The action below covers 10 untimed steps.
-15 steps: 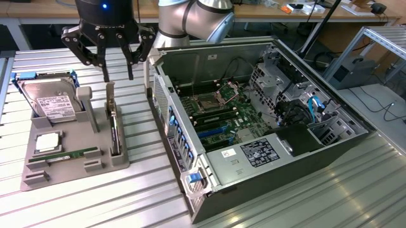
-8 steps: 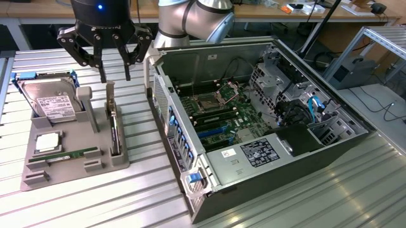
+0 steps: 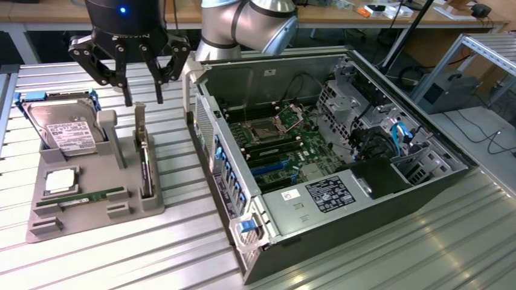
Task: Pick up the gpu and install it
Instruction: 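Pick up the gpu and move the gpu toward the slot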
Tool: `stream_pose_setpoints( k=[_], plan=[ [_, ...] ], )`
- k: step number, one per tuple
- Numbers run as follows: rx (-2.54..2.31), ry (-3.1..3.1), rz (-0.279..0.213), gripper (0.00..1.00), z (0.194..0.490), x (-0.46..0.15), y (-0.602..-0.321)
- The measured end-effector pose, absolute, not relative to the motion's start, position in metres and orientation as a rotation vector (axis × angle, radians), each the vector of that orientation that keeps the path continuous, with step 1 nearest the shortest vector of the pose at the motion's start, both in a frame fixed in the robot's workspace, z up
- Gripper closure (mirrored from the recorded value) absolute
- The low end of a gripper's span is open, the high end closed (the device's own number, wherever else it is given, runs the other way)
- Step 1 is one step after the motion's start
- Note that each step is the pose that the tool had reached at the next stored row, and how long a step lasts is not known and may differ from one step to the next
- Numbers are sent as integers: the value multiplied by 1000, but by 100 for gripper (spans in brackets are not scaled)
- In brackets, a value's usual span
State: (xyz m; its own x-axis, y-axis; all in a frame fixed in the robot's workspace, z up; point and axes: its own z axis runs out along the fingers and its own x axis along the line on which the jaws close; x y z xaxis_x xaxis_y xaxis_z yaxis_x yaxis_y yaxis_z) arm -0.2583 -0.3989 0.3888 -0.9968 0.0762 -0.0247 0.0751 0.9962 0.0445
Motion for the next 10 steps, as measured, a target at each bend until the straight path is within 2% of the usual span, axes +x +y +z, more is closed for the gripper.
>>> stream_pose_setpoints(
  k=[10],
  plan=[
    [118, 3112, 68, 52, 386, -262, -399]
  ],
)
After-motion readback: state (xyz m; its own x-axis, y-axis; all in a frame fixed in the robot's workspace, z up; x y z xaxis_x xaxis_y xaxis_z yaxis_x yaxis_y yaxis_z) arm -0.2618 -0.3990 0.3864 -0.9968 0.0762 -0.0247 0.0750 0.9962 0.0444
